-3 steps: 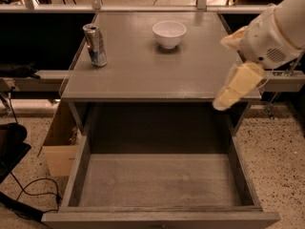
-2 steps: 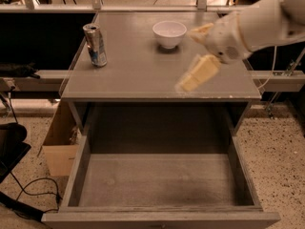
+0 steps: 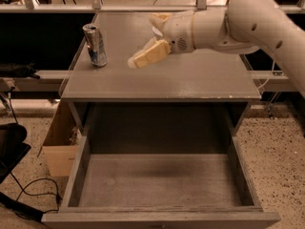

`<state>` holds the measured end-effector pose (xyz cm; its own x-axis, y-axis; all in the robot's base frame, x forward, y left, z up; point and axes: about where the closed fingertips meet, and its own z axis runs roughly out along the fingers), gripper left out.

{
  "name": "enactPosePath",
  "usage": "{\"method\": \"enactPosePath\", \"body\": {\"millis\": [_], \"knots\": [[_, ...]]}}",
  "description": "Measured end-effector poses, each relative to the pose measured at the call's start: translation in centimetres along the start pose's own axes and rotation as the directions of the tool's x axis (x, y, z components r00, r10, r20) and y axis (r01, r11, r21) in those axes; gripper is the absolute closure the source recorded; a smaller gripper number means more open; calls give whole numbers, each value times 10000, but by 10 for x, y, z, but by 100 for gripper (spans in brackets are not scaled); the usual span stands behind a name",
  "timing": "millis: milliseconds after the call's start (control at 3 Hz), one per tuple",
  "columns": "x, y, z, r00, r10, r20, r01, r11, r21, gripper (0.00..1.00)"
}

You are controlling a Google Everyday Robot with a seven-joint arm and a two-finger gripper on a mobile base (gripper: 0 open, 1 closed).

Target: Place redbull can into top drawer

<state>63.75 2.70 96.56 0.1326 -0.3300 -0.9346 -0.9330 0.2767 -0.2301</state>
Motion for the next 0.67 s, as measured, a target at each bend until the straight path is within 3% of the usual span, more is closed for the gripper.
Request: {"method": "enactPosePath", "body": {"millis": [667], "knots": [[7,-4,25,9995,142,281,-139,9998,-107,0]]}}
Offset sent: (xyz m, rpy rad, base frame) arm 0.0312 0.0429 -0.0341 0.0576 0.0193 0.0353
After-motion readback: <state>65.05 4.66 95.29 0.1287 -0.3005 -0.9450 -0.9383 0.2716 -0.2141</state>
